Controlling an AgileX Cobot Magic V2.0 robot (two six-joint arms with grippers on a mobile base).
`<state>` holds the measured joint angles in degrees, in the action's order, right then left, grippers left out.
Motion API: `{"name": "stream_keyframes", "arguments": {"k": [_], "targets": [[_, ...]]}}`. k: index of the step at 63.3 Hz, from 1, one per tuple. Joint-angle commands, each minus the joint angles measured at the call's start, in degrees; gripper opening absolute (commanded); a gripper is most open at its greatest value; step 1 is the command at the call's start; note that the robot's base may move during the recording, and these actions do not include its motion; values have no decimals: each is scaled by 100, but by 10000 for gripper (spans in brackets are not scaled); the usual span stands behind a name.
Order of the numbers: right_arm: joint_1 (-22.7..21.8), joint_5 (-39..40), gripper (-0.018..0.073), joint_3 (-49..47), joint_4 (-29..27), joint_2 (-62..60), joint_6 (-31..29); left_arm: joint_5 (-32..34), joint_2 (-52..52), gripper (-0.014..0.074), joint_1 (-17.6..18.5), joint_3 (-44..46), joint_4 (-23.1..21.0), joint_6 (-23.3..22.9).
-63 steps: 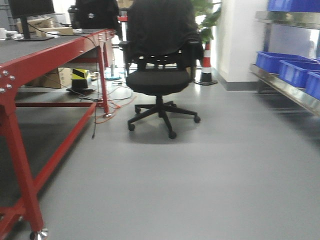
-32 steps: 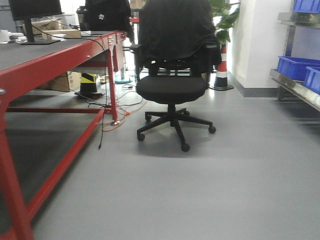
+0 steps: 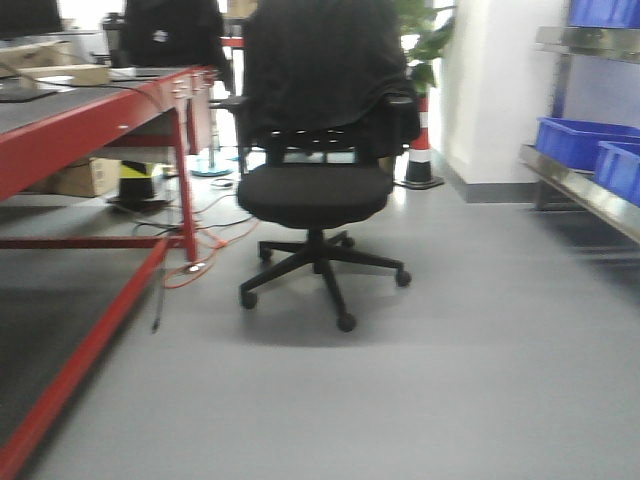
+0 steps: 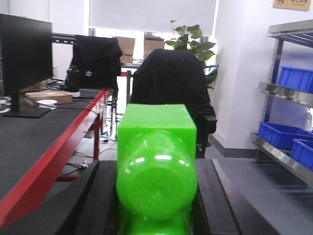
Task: Grab block from conveyor and place in blue bin
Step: 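Drive base past red table toward blue bin shelves, holding blocks, then drive base up to the shelf with blue bins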
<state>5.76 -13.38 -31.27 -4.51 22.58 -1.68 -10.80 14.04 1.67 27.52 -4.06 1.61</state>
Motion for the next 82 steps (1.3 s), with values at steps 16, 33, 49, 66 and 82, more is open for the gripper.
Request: {"name": "stream_keyframes", "arguments": {"k": [16,33,49,66,82], "targets": [[8,93,-162,2,11,-12,-32,109,-18,-111,32,-5,-10,-28],[8,93,-162,2,11,-12,-32,109,-18,-111,32,-5,-10,-28],[8,93,-162,2,11,-12,-32,109,-18,-111,32,-5,-10,-28],[8,93,-162,2,11,-12,-32,109,-18,-111,32,-5,-10,-28],[8,93,-162,2,11,-12,-32,109,-18,-111,32,-5,-10,-28]]}}
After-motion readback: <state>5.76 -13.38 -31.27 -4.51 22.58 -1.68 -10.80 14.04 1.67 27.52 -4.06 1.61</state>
